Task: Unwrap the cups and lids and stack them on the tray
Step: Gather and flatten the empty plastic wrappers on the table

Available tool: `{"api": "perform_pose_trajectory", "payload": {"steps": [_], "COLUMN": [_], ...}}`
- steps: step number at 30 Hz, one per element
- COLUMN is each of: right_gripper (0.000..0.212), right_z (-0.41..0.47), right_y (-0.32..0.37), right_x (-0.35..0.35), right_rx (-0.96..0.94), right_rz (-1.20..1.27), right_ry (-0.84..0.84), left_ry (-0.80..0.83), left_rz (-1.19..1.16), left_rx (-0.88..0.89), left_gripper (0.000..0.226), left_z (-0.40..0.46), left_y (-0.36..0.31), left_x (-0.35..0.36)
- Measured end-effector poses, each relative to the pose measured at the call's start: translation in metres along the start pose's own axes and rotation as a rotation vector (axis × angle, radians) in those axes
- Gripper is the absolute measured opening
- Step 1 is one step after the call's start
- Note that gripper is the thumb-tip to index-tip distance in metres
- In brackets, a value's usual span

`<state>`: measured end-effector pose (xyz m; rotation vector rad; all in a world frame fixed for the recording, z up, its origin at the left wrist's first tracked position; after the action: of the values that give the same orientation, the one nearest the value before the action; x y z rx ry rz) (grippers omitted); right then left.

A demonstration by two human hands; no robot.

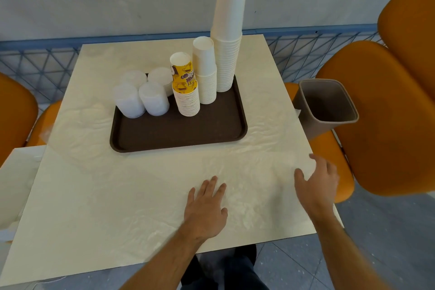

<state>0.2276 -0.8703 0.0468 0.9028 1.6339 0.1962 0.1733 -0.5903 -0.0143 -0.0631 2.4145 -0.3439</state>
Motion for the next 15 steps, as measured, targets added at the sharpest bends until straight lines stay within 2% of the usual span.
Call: {"api": "perform_pose_trajectory", "payload": {"steps": [1,3,5,7,12,15], "right_gripper": [0.049,0.053,0.065,0.073,0.075,0.076], "right_z": [-0.009,-0.026,-0.039,-0.045,-0.041,-0.036], "right_y": [0.018,0.042,0.040,0.024,0.000,-0.010], "right_x": [-0.001,0.028,0.077,0.111,0.122,0.112], "right_rx": [-0.108,-0.252,-0.262,-0.225,-0.209,-0.193], "right_rz": [-0.063,-0.174,-0.351,-0.471,-0.564,-0.553], "right_ry": [-0.039,0.092,0.320,0.453,0.485,0.469], "left_ry": [0.000,-0.004,-0.004,-0.005,-0.076,-0.057], "left_rz": [0.005,0.014,0.019,0.009,-0.020,-0.018], "left_rx": [-0.004,-0.010,-0.013,-0.017,-0.097,-0.133], "left_gripper": [0.063,0.063,0.064,0.065,0.071,0.069], "left_z": [0.000,0.001,0.002,0.001,-0.028,-0.056], "left_y": [0.000,0.000,-0.001,0.001,0.041,0.075], "left_x": [0.000,-0.001,-0.001,-0.002,-0.001,0.016]}}
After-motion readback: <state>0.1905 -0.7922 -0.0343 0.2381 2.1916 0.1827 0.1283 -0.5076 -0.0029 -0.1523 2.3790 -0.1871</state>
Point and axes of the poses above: each hand's wrist, its own z-axis towards the middle knuckle, its own x-axis out of the palm, y = z × x, the point moved 10 cm from there along z, towards the middle knuckle, and after that the axes turned 13 degrees about y, right-handed, at the moved point
